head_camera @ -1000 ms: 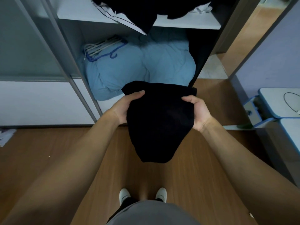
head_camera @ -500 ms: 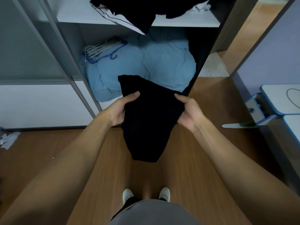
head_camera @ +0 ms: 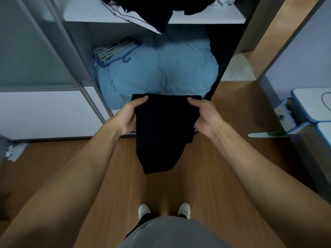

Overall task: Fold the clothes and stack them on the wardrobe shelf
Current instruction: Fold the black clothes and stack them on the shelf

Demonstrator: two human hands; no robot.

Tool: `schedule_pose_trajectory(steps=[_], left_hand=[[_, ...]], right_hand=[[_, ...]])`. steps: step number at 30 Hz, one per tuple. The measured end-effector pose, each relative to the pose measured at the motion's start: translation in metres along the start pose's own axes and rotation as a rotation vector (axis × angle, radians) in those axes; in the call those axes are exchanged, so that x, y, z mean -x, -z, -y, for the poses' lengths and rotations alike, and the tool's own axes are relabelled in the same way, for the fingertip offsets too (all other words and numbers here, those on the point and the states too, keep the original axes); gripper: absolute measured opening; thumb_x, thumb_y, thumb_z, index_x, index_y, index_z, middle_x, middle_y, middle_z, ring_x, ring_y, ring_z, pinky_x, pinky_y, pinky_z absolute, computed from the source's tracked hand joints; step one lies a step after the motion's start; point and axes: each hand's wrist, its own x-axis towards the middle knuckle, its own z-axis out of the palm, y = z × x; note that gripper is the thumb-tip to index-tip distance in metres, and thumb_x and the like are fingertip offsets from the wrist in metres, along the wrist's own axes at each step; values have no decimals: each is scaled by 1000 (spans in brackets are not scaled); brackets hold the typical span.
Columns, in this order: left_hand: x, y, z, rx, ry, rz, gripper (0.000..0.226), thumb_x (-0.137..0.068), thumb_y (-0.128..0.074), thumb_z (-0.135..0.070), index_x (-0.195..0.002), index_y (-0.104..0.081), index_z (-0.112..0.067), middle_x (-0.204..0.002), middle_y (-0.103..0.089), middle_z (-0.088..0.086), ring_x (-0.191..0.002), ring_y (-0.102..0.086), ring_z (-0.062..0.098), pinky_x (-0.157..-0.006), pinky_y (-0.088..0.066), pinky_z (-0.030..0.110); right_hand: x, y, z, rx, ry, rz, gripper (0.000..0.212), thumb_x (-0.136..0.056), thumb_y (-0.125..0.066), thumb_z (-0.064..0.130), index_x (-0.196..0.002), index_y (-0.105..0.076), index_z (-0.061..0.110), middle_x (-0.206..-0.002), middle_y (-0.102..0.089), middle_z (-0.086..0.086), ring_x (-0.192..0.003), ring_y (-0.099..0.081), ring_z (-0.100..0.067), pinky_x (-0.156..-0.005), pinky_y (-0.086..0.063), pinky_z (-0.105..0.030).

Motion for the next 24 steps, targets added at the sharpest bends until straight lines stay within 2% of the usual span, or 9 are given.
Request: schedule_pose_trajectory(steps=[2, 4, 7, 9, 11, 13, 17, 21, 24], left_hand=[[-5, -2, -2, -40, -16, -129, 28, -92, -64, -37, -105, -75, -14, -105, -76, 7, -89, -75, 19, -67, -59, 27], [-9, -6, -6, -40, -58, -194, 29, -93, -64, -37, -107, -72, -14, -102, -77, 7, -88, -75, 20, -64, -59, 28], [-14, -6, -9, -5, -74, -167, 40, -90, -65, -47, -112, -72, -14, -108, -76, 8, -98, -73, 22, -71, -59, 29], [-13, -3, -10, -13, -66, -103, 46, -85, -70, -51, -113, -72, -14, -110, -75, 8, -101, -72, 22, -72, -59, 27], [-15, 0, -8, -134, -112, -151, 41, -84, -73, -47, -109, -72, -14, -107, -76, 8, -97, -74, 21, -69, -59, 24], [-20, 0, -6, -246, -206, -302, 34, -88, -73, -38, -109, -70, -12, -104, -76, 9, -89, -75, 20, -66, -58, 23], [-29, 1, -9, -390, -315, -504, 59, -93, -68, -31, -144, -42, -21, -121, -62, 1, -95, -67, 12, -75, -54, 18], [-26, 5, -12, -151, -275, -433, 44, -95, -65, -22, -137, -54, -24, -113, -69, 5, -91, -72, 14, -66, -57, 21], [-22, 11, -9, -84, -265, -318, 38, -92, -64, -23, -129, -62, -30, -112, -73, 1, -98, -72, 13, -73, -57, 20]], right_hand=[[0, 1, -1, 58, -16, 7, 19, -95, -61, 9, -111, -69, 2, -104, -75, -14, -89, -74, -25, -78, -61, -36], [1, 4, -3, 203, 56, 4, 27, -94, -63, 9, -120, -64, 3, -107, -74, -12, -93, -73, -24, -78, -61, -33], [-1, 6, -4, 321, 218, -26, 51, -93, -64, 4, -138, -47, 22, -120, -67, -1, -109, -68, -17, -94, -56, -32], [-4, 3, 0, 304, 243, -27, 64, -95, -60, 0, -149, -38, 25, -128, -61, 1, -113, -66, -15, -100, -53, -33], [-5, 0, 3, 317, 225, -30, 48, -97, -56, -2, -140, -53, 18, -129, -63, -10, -109, -68, -20, -99, -54, -37], [-7, -5, 3, 397, 220, -57, 34, -97, -54, -3, -127, -64, 11, -127, -64, -19, -106, -68, -26, -98, -55, -39], [-9, -15, -5, 557, 273, -146, 24, -93, -60, 1, -112, -71, 9, -118, -69, -17, -98, -69, -25, -93, -56, -36], [-4, -19, -10, 750, 361, -55, 25, -90, -68, 10, -114, -72, 17, -109, -68, 10, -102, -66, -5, -93, -53, -20], [-5, -16, -6, 513, 248, -53, 23, -96, -58, 3, -113, -72, 10, -103, -72, -4, -90, -69, -15, -82, -58, -27]])
